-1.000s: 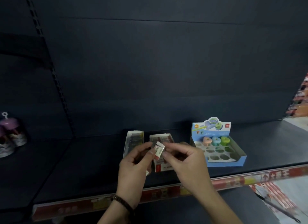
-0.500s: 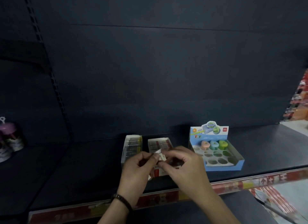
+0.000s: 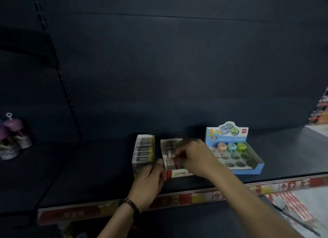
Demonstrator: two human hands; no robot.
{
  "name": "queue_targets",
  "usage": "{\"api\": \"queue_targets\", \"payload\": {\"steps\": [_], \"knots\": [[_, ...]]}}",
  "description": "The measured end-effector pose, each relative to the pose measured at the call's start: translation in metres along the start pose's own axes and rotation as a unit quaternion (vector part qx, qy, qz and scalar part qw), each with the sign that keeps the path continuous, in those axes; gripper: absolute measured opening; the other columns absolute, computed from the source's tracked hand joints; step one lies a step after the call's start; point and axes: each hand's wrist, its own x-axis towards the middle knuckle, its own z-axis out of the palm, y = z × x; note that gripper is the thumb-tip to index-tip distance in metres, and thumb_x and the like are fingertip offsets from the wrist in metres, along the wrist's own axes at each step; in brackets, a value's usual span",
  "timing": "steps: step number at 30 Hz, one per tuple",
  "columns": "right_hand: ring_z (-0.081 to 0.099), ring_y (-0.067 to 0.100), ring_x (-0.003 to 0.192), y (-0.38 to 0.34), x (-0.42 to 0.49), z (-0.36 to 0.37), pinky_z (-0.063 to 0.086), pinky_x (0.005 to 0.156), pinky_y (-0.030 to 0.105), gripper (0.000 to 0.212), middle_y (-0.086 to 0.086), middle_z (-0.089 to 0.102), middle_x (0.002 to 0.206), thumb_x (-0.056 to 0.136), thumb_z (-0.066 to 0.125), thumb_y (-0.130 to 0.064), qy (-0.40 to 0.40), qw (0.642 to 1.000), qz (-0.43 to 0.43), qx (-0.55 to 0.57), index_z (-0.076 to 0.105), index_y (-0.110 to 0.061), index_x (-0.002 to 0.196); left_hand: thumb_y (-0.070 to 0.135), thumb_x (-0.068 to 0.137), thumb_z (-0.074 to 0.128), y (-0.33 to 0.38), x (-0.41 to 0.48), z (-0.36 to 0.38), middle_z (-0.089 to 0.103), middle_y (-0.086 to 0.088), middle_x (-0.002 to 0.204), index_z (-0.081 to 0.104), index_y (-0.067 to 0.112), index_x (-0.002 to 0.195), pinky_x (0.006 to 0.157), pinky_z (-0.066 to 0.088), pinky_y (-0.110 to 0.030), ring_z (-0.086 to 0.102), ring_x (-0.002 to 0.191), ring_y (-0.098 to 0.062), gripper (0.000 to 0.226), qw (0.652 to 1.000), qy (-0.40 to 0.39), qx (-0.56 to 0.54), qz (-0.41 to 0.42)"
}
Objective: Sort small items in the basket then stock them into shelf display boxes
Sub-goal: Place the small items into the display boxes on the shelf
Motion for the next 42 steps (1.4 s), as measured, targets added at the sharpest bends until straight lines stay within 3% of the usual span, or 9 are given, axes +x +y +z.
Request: {"api": "queue_targets", "payload": {"steps": [6,10,14,17,21,24,27,34,42], "knots": [[0.071,0.021,0.114,0.002,0.021,0.019,0.058,0.098,0.038,0.034,-0.006,0.077,0.121,0.089,0.064,-0.014,-0.078,0.997,-0.008,-0.017,0.081,-0.032,0.112,0.050,0.110,0.038,-0.005,-0.006,0.003,0.043,0.000,0.062,0.053,0.014,0.075,0.054,0.034,-0.025,0.039,0.054,-0.012,0.052,0.997,-0.020,-0.062,-0.030],[0.070,0.014,0.111,0.003,0.022,0.026,0.054,0.098,0.024,0.029,-0.003,0.077,0.118,0.091,0.068,-0.002,-0.069,0.997,-0.024,0.020,0.084,-0.020,0.106,0.046,0.110,0.045,-0.006,-0.003,-0.003,0.043,0.001,0.068,0.049,0.017,0.076,0.059,0.034,-0.026,0.040,0.057,-0.011,0.045,0.992,-0.040,-0.093,-0.076],[0.068,0.015,0.117,0.004,0.020,0.027,0.052,0.100,0.023,0.029,-0.004,0.076,0.123,0.093,0.068,-0.004,-0.061,0.998,-0.028,0.012,0.084,-0.023,0.109,0.000,0.092,0.040,0.005,-0.005,-0.010,0.050,-0.001,0.070,0.050,0.011,0.081,0.055,0.038,-0.027,0.052,0.057,-0.012,0.018,0.965,-0.129,-0.199,-0.115],[0.062,0.016,0.129,0.002,0.022,0.020,0.048,0.113,0.034,0.039,-0.007,0.074,0.131,0.095,0.063,-0.004,-0.088,0.995,-0.032,-0.024,0.081,-0.030,0.118,-0.022,0.077,0.030,0.004,-0.002,-0.014,0.052,-0.006,0.079,0.054,0.009,0.089,0.059,0.040,-0.028,0.052,0.066,-0.016,0.041,0.968,-0.134,-0.196,-0.082],[0.056,0.020,0.135,0.003,0.015,0.004,0.043,0.114,0.033,0.043,-0.006,0.068,0.141,0.101,0.056,-0.011,-0.113,0.994,0.003,-0.009,0.077,-0.037,0.127,-0.015,0.090,0.050,0.002,-0.003,-0.012,0.064,-0.005,0.092,0.066,0.015,0.090,0.079,0.050,-0.034,0.060,0.086,-0.019,0.034,0.971,-0.120,-0.206,-0.027],[0.071,0.008,0.113,0.006,-0.005,-0.007,0.052,0.096,0.021,0.035,-0.016,0.078,0.117,0.099,0.064,-0.010,-0.010,0.989,0.053,0.138,0.082,-0.036,0.113,-0.010,0.098,0.058,0.005,-0.006,-0.009,0.074,-0.009,0.106,0.072,0.008,0.100,0.091,0.058,-0.036,0.072,0.101,-0.025,0.023,0.968,-0.068,-0.241,-0.003],[0.073,0.001,0.093,0.002,-0.034,-0.016,0.054,0.084,0.018,0.031,-0.018,0.080,0.094,0.095,0.073,-0.002,0.117,0.943,0.072,0.304,0.082,-0.031,0.095,-0.008,0.092,0.069,0.013,-0.009,-0.005,0.077,-0.012,0.109,0.070,0.001,0.110,0.089,0.063,-0.038,0.077,0.106,-0.029,0.020,0.962,0.010,-0.273,0.004],[0.073,0.021,0.084,-0.019,-0.056,-0.017,0.060,0.081,0.030,0.035,-0.004,0.078,0.094,0.079,0.093,-0.007,0.126,0.909,0.053,0.393,0.080,-0.025,0.106,0.004,0.081,0.086,0.023,-0.007,0.008,0.080,-0.006,0.100,0.078,0.020,0.091,0.091,0.063,-0.050,0.077,0.102,-0.027,0.019,0.976,0.091,-0.180,0.079],[0.077,0.018,0.082,-0.018,-0.056,-0.012,0.060,0.079,0.027,0.022,0.000,0.082,0.088,0.084,0.086,-0.001,0.158,0.886,0.061,0.431,0.082,-0.016,0.100,0.009,0.090,0.079,0.030,-0.001,0.014,0.080,-0.001,0.102,0.077,0.016,0.106,0.083,0.062,-0.027,0.076,0.100,-0.015,0.017,0.980,0.076,-0.147,0.114]]}}
